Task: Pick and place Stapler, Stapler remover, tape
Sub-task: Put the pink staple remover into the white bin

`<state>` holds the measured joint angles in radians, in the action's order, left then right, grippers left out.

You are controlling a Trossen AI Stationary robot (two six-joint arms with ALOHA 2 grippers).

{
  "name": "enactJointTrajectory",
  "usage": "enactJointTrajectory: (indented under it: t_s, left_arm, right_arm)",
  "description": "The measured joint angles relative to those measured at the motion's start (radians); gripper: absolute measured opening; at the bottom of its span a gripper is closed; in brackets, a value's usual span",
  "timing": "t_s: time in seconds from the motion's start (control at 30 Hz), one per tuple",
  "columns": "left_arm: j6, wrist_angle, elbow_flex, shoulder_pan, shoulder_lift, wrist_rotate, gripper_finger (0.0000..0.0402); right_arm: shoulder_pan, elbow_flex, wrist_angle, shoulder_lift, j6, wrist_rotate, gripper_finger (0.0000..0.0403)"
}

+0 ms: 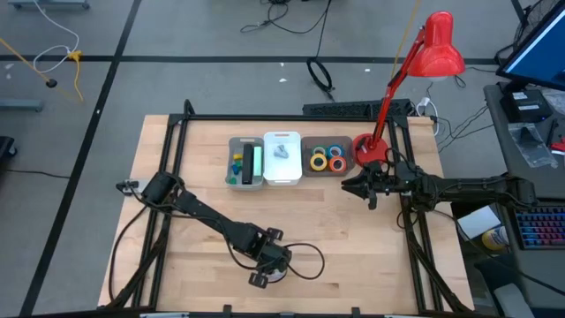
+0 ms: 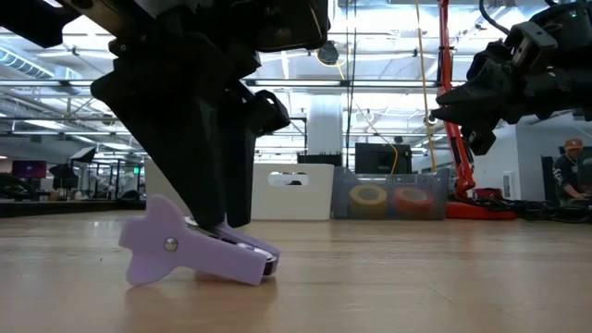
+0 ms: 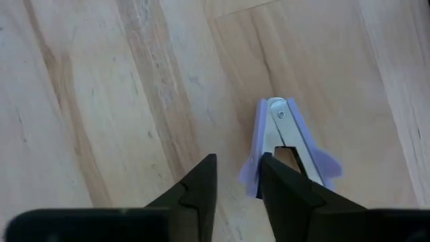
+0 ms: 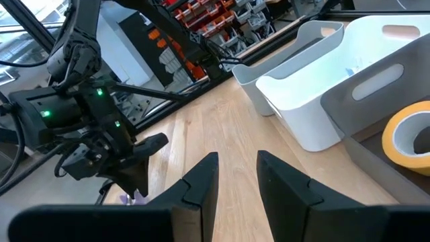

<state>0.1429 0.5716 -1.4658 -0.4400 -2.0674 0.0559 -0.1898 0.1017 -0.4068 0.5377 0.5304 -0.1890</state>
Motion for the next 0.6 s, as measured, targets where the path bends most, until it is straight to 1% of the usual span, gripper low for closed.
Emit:
enactJointTrajectory:
  t_s: [0.1, 0.23, 0.27, 0.43, 0.6]
  left_arm:
    - [0.000, 0.000, 0.000, 0.000, 0.000, 0.001, 0.0080]
    - [-0.001, 0.000, 0.000, 0.000, 0.000, 0.037, 0.0016]
    - [0.003, 0.000, 0.000, 0.000, 0.000, 0.042, 0.0009]
    - [0.047, 0.007, 0.000, 0.003, 0.000, 0.041, 0.0005]
    - [0.087, 0.043, 0.000, 0.029, 0.013, 0.040, 0.0003]
  right_arm:
    - [0.000, 0.000, 0.000, 0.000, 0.000, 0.000, 0.0095]
    - [0.000, 0.000, 0.000, 0.000, 0.000, 0.000, 0.0096]
    - [0.000, 0.000, 0.000, 0.000, 0.000, 0.000, 0.0096]
    - [0.000, 0.000, 0.000, 0.000, 0.000, 0.000, 0.0096]
    - [0.000, 0.000, 0.000, 0.000, 0.000, 0.000, 0.0096]
